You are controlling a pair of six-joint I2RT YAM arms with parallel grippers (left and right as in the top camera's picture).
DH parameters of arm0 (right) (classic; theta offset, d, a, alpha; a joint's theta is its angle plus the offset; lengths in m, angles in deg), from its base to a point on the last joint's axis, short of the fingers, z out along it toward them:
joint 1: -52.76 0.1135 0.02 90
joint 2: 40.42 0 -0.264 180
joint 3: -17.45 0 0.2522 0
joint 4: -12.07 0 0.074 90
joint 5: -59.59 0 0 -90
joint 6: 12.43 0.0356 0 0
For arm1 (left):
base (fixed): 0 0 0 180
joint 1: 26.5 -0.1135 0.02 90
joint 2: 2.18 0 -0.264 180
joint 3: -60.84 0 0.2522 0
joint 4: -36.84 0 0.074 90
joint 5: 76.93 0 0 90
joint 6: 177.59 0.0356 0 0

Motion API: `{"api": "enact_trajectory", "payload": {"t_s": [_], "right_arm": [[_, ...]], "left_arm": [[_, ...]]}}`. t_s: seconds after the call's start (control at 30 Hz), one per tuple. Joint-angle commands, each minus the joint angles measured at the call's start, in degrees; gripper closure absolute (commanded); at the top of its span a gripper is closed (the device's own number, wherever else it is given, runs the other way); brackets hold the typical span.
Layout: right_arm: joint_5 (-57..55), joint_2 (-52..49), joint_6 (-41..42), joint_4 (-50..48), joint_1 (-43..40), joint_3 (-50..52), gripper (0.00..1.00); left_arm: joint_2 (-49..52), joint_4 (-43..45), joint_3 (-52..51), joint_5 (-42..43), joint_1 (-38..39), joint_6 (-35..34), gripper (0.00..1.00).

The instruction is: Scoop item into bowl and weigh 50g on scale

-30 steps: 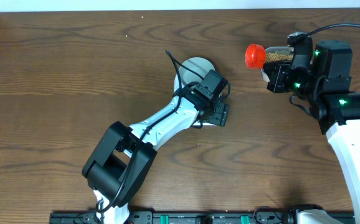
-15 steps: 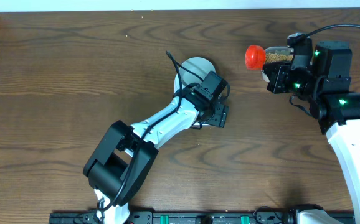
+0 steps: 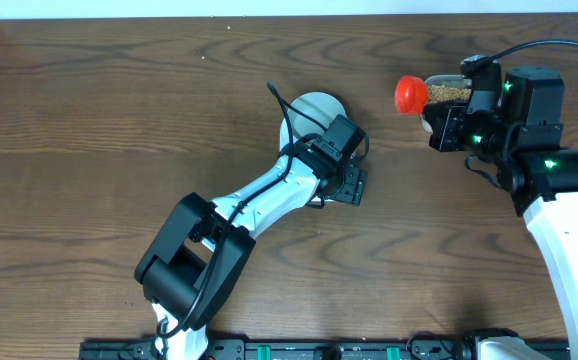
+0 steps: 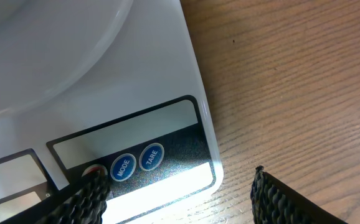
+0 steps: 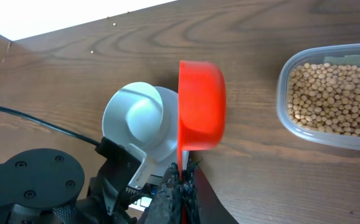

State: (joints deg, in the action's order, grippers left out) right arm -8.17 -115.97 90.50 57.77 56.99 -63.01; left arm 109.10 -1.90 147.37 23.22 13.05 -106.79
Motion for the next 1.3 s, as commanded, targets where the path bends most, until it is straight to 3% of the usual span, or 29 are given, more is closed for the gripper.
{"api": "enact_trajectory", "payload": {"t_s": [0.0,0.27,1.27], "right_arm": [[-0.8,-0.2,-0.8,0.0,-0.3,-1.0,0.99],[-0.9,-0.2,-0.8,0.0,-0.3,-1.0,0.99],[-1.4,-0.2,-0.8,0.0,-0.3,-1.0,0.99]], "left_arm": [[1.6,0.2,-0.5,-0.4,-0.4,0.9,0.25],[2.4,0.3,-0.5,-0.4,-2.0,-2.1,0.25],[2.5,0.3,-0.5,2.7,-1.9,0.8,0.25]]}}
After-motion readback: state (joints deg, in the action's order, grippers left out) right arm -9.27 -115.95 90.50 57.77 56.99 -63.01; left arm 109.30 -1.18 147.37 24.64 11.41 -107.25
